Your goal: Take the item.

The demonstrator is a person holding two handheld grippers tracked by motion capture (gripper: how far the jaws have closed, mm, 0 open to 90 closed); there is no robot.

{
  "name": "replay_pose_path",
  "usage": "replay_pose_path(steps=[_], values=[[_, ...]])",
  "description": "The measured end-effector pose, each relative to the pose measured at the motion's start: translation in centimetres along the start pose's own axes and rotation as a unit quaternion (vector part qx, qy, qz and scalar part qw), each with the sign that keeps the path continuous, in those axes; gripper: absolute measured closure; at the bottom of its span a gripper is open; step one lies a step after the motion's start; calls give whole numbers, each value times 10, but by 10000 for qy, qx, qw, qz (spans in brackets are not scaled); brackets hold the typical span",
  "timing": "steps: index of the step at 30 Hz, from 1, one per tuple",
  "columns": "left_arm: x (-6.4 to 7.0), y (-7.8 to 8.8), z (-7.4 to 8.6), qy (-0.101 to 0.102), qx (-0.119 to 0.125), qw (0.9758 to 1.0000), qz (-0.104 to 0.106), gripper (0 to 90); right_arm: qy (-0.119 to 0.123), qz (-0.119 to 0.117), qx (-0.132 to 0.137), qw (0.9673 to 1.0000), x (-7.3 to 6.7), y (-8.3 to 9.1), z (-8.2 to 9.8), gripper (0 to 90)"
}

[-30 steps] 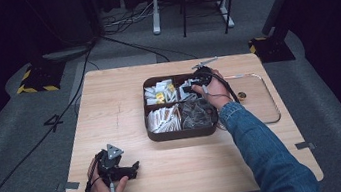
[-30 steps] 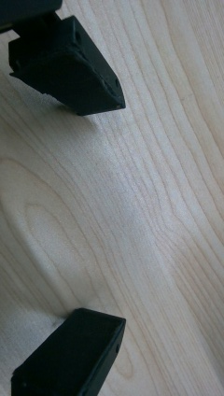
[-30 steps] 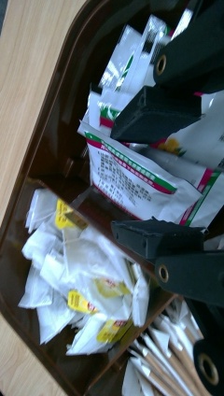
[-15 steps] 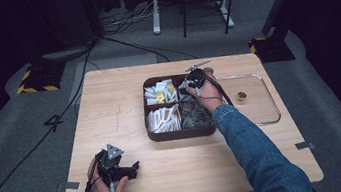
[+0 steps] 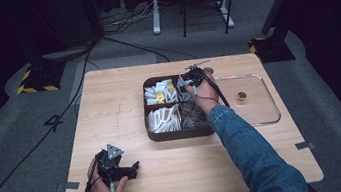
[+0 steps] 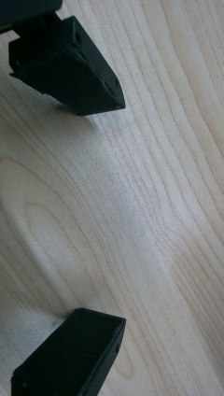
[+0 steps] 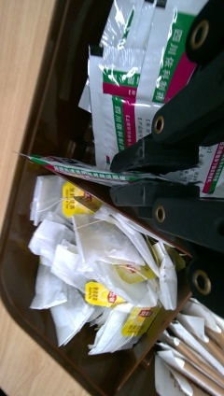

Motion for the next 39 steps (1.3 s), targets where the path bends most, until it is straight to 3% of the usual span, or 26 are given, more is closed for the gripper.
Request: replay_pose_path(steps=[12,18,29,39], values=[[0,-1,-1,23,25,10000,-7,11,4,-151,340,9993,6,31,-14,842],[0,-1,-1,20,24,10000,-9,11,85,-396,515,9979,2,52,-19,843],[0,0,-1,-3,12,10000,-12,11,353,-1004,713,9918,-23,104,-13,842],[0,0,-1,-2,12,10000,-11,11,600,-1490,688,9846,-46,148,11,842]])
Point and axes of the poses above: each handheld gripper's, and its own axes: y roughly backward along the jaws, z roughly out of its underside, x roughly to its right, the point moved 10 cm from there along -y, roughly forward along the jaws, and after that the axes turned 10 degrees about -y, right-handed, at the moved point
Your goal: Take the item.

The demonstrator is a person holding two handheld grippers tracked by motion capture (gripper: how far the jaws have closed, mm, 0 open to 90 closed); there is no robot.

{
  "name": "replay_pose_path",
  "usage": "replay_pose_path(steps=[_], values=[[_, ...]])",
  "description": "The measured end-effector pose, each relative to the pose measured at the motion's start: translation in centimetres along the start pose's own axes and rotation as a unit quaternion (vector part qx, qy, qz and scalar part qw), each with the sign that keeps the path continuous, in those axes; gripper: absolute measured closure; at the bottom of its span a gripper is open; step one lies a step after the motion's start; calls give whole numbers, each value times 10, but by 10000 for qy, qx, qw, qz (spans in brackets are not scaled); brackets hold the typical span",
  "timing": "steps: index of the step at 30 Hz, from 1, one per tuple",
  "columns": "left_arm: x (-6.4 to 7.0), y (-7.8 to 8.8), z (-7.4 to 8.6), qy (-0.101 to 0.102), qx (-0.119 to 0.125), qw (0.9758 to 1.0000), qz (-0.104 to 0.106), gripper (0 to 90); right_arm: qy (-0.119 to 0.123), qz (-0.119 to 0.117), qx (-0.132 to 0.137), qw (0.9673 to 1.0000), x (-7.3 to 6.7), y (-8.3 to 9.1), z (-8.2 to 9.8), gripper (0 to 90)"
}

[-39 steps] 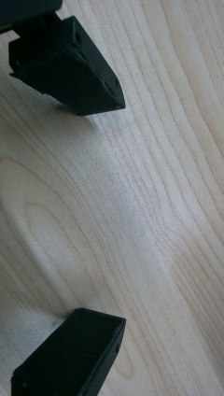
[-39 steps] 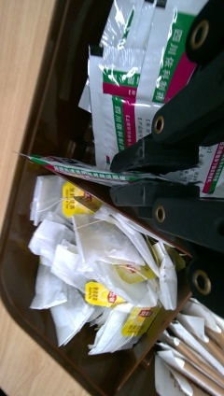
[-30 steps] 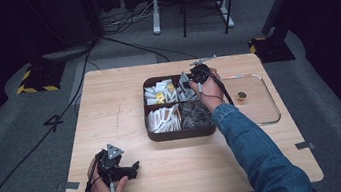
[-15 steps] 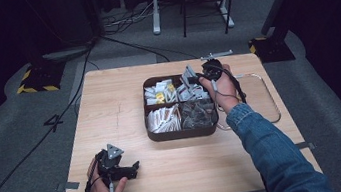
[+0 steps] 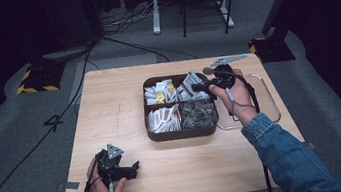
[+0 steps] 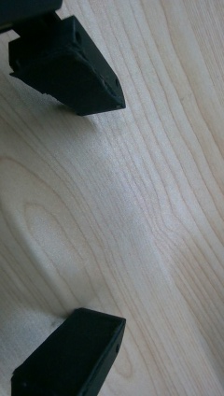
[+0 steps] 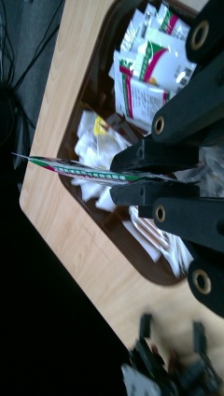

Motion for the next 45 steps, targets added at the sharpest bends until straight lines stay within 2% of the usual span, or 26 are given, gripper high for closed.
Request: replay_pose_path(steps=[2,3,6,8,13,20,23,29,30,36,45], values=[[0,0,0,9,3,10000,5,11,138,-163,-11,9998,-14,10,9,842],[0,0,0,17,5,10000,7,11,138,-163,-11,9998,-14,10,9,842],[0,0,0,1,1,10000,-1,11,278,-247,-7,9993,-25,22,21,842],[0,0,0,11,4,10000,5,11,275,-328,19,9991,-32,31,30,842],[0,0,0,1,1,10000,-2,11,347,-330,-149,9987,-39,43,56,842],[0,0,0,16,5,10000,5,11,350,-494,-80,9981,-47,53,75,842],[0,0,0,17,6,10000,5,11,344,-519,-103,9980,-48,54,81,842],[0,0,0,3,2,10000,-1,11,489,-486,-333,9971,-53,55,96,842],[0,0,0,12,4,10000,5,11,548,-514,-433,9962,-56,55,101,842],[0,0,0,1,0,10000,0,11,666,-562,-620,9943,-64,54,114,841],[0,0,0,1,1,10000,-1,11,778,-586,-963,9906,-70,42,136,841]])
Point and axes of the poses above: each handheld gripper's, and its own axes: y roughly backward along the jaws, z roughly out of its underside, x roughly to its right, the point moved 10 cm from there along -y, roughly forward along the jaws, and after that the axes turned 10 degrees about -y, right-handed, at the moved point
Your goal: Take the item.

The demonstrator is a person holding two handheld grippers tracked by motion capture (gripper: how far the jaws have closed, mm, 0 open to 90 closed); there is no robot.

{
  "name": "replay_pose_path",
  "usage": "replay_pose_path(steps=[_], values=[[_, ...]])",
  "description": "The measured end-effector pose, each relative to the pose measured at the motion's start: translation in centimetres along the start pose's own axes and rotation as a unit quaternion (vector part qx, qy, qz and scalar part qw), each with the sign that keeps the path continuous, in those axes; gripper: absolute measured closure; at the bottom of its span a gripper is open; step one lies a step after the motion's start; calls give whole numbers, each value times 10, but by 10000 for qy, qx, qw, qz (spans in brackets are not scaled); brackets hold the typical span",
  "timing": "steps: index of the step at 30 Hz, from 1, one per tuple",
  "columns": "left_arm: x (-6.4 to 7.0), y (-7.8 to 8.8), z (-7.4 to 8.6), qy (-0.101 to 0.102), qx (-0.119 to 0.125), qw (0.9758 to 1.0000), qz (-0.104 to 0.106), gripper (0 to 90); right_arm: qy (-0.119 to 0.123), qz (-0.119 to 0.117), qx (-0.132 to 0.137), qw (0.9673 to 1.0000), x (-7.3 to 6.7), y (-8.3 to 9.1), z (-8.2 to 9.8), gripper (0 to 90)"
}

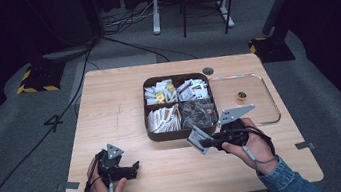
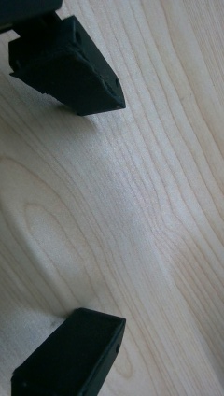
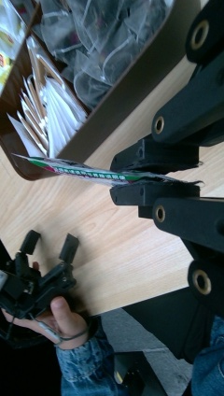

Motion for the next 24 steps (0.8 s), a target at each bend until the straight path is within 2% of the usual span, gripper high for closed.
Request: replay_pose_path(steps=[9,24], values=[[0,0,0,1,0,10000,1,11,28,-22,-325,9995,2,-18,16,841],[0,0,0,2,1,10000,0,11,49,-124,-744,9971,-6,-40,46,841]])
Point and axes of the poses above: each handheld gripper's, and its own axes: y roughly backward along the jaws, z roughly out of its underside, x roughly to its right, the point moved 10 cm from there along -y, roughly forward along the jaws, and after that the axes turned 10 degrees about -y, right-handed, at the moved point
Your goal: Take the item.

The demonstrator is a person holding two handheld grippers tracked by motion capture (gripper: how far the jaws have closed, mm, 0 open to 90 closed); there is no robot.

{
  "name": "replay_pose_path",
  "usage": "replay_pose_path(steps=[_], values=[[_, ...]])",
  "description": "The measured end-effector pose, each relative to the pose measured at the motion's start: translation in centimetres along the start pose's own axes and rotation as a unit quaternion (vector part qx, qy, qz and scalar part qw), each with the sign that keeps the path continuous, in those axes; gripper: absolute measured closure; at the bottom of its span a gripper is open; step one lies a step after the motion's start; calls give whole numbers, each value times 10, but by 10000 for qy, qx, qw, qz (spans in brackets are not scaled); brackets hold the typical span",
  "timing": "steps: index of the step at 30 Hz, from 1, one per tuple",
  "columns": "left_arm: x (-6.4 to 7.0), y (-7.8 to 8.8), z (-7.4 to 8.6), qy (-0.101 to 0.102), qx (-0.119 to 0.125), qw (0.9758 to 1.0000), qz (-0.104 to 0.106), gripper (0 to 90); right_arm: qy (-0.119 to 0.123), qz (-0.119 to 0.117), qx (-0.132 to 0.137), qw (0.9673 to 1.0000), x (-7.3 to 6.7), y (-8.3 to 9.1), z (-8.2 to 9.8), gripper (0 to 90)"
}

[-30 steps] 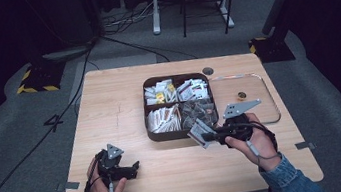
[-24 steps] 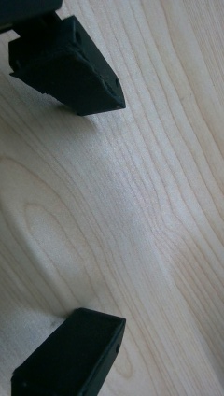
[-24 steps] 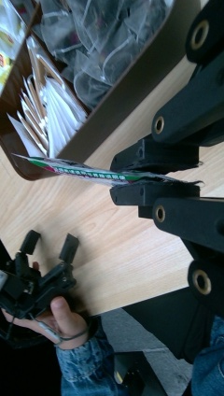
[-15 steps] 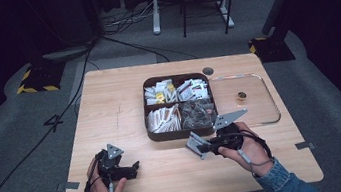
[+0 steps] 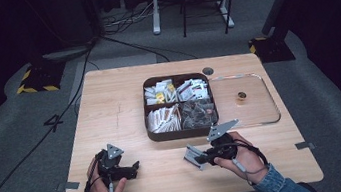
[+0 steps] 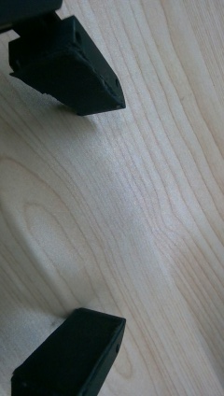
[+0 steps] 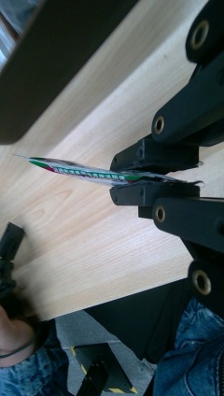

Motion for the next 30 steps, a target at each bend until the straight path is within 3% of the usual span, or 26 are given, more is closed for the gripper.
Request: replay_pose_path(steps=[15,18,22,30], values=[[0,0,0,-1,-1,10000,1,11,-30,-128,-375,9992,-2,-19,17,821],[0,0,0,-1,-1,10000,1,11,21,-103,-348,9993,0,-21,17,733],[0,0,0,-1,-1,10000,1,11,191,-55,-100,9998,1,-23,11,578],[0,0,0,-2,-1,10000,0,11,266,105,161,9995,7,-22,5,443]])
Point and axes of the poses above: each handheld gripper's, and its own axes: y roughly backward along the jaws, z roughly out of its underside, x roughly to its right, the point moved 10 cm from there along -y, roughly forward along the jaws, and after that the axes turned 10 degrees about -y, right-handed, at the moved point
